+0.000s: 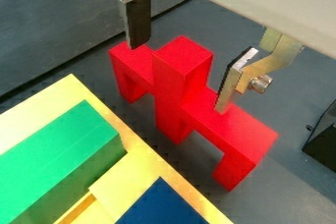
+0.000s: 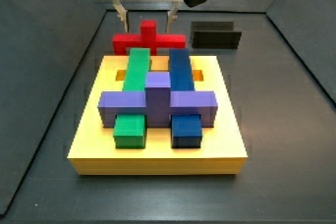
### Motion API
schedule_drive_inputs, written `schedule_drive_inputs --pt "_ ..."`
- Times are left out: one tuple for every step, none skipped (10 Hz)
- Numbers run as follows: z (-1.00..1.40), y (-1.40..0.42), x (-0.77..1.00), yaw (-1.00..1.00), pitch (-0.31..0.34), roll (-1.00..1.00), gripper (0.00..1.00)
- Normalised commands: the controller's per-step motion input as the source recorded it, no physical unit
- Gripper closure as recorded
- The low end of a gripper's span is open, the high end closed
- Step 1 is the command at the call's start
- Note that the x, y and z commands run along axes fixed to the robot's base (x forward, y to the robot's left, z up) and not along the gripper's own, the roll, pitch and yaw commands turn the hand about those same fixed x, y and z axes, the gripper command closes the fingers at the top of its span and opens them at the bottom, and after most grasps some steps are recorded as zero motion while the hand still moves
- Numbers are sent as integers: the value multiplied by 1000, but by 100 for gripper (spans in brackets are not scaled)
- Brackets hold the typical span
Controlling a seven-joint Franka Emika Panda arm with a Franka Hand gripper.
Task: Pick up the red object. Move up. Move to above the board. Insert the red object.
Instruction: Pick up the red object.
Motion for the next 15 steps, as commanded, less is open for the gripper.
schedule_drive_inputs --pt "-83 0 0 -140 0 10 0" --pt "-3 0 0 -17 0 0 0" --pt "0 0 0 0 0 0 0" --pt "0 0 0 0 0 0 100" --pt "0 0 0 0 0 0 100" --pt "0 0 0 0 0 0 100" --pt "0 0 0 0 0 0 100" --pt "0 0 0 0 0 0 100" --pt "0 0 0 0 0 0 100" --pt "0 0 0 0 0 0 100" --pt "0 0 0 0 0 0 100" --pt "0 0 0 0 0 0 100" --pt "0 0 0 0 0 0 100" --pt "0 0 0 0 0 0 100" --pt "0 0 0 0 0 0 100"
